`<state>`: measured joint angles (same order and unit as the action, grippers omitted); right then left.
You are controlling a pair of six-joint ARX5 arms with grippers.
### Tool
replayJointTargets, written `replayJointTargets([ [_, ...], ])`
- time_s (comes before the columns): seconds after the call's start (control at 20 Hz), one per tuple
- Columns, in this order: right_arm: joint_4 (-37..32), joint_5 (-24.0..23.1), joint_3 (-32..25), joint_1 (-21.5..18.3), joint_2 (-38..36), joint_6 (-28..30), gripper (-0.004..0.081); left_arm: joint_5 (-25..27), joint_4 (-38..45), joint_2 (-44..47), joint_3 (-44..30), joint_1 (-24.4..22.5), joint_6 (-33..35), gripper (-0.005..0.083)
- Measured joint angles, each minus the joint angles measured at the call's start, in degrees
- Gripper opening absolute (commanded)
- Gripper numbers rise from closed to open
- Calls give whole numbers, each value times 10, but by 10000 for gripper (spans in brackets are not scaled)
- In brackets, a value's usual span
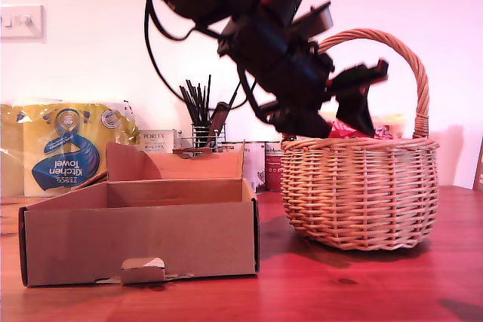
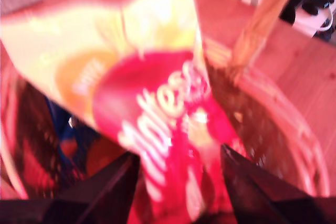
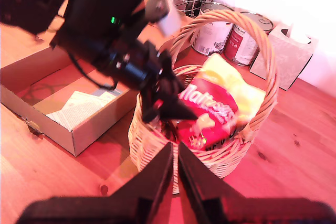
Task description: Move the bags of Easter eggs from the cardboard box on the left into the woven basket on the right side.
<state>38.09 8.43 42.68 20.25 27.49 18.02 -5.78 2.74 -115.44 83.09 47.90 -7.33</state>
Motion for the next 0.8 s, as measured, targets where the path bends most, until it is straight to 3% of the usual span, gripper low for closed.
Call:
replayJointTargets([
  [0.25, 0, 0, 0, 0, 0, 0, -13, 3, -62, 25, 1, 0, 0, 448],
  [0.35, 0, 0, 0, 0, 0, 0, -13, 3, -98, 43, 1, 0, 3, 319],
  [0.5, 1, 14, 0, 0, 0, 0, -13, 3, -148, 76, 1, 0, 14, -28],
  [0.8, -36, 47, 0, 0, 34, -43, -13, 14, -226, 153, 0, 0, 31, -19],
])
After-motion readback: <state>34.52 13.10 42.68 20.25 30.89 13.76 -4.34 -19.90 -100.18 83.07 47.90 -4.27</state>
